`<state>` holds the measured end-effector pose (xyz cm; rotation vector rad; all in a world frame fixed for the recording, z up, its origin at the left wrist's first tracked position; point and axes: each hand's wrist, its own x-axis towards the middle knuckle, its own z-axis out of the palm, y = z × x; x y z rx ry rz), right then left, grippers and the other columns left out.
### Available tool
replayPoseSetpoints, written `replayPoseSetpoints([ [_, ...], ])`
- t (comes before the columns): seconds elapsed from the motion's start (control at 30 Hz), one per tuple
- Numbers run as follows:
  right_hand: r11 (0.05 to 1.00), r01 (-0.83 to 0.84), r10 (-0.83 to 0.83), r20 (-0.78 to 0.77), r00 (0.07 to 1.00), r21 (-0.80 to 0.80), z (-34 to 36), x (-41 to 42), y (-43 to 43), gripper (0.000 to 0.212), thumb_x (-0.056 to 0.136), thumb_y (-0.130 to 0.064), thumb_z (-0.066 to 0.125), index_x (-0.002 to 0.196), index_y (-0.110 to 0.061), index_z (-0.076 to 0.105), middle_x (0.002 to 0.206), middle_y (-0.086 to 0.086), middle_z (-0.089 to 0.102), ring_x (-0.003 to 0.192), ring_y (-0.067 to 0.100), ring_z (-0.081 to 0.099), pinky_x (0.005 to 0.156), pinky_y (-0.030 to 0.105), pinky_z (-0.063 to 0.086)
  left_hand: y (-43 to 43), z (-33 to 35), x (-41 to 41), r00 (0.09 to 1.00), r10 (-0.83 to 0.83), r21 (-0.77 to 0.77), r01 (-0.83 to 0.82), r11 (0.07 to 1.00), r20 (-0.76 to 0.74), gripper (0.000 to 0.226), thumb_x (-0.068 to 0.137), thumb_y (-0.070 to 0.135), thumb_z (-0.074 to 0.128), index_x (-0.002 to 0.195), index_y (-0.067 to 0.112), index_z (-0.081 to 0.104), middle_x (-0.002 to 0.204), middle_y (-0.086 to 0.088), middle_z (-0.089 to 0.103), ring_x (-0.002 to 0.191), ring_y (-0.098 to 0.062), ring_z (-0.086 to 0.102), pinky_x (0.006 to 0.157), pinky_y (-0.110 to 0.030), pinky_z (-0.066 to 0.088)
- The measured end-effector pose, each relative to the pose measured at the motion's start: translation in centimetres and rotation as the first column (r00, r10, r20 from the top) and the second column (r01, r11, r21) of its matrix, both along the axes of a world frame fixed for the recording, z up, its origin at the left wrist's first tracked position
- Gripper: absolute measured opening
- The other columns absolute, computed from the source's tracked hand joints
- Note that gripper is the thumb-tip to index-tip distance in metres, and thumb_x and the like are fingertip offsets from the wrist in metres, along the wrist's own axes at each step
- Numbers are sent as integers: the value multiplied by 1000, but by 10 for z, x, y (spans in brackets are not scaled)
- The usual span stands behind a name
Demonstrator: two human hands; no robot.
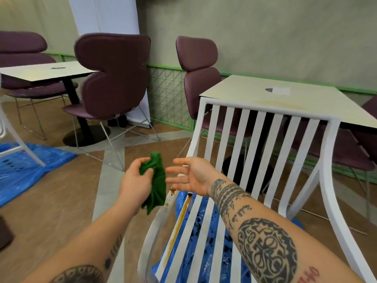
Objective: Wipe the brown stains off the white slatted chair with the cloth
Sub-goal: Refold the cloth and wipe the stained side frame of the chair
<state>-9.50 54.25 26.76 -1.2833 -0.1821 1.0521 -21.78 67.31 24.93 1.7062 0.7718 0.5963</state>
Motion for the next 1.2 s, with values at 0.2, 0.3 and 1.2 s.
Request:
replayPoseSetpoints([
  [0.2, 907, 340, -291, 212, 933, -248, -44, 32, -15, 24, 98, -15, 55, 119, -19, 66, 110, 5, 68, 87, 20, 65, 61, 28, 58, 14, -20, 0, 964, 10, 183, 40, 982, -265, 40, 97, 35, 63, 135, 31, 55, 111, 0, 68, 91, -22, 68, 81, -46, 61],
  [0.3, 898, 332, -266, 246, 932, -288, -65, 39, -6, 31, 101, -15, 55, 131, -21, 60, 117, 5, 62, 96, 20, 64, 75, 35, 63, -2, -39, 18, 909, -151, 137, 219, 966, -388, 32, 99, 40, 59, 130, 32, 63, 105, 4, 71, 90, -17, 68, 84, -40, 59],
  [1.2, 786, 309, -45, 449, 893, -535, -106, 131, 59, 41, 87, -39, 73, 112, -7, 65, 96, 3, 74, 74, 15, 73, 47, 24, 48, 28, -64, 108, 920, 52, 170, 16, 985, -389, 41, 103, 45, 45, 123, 14, 64, 103, -9, 66, 94, -30, 61, 83, -40, 54],
])
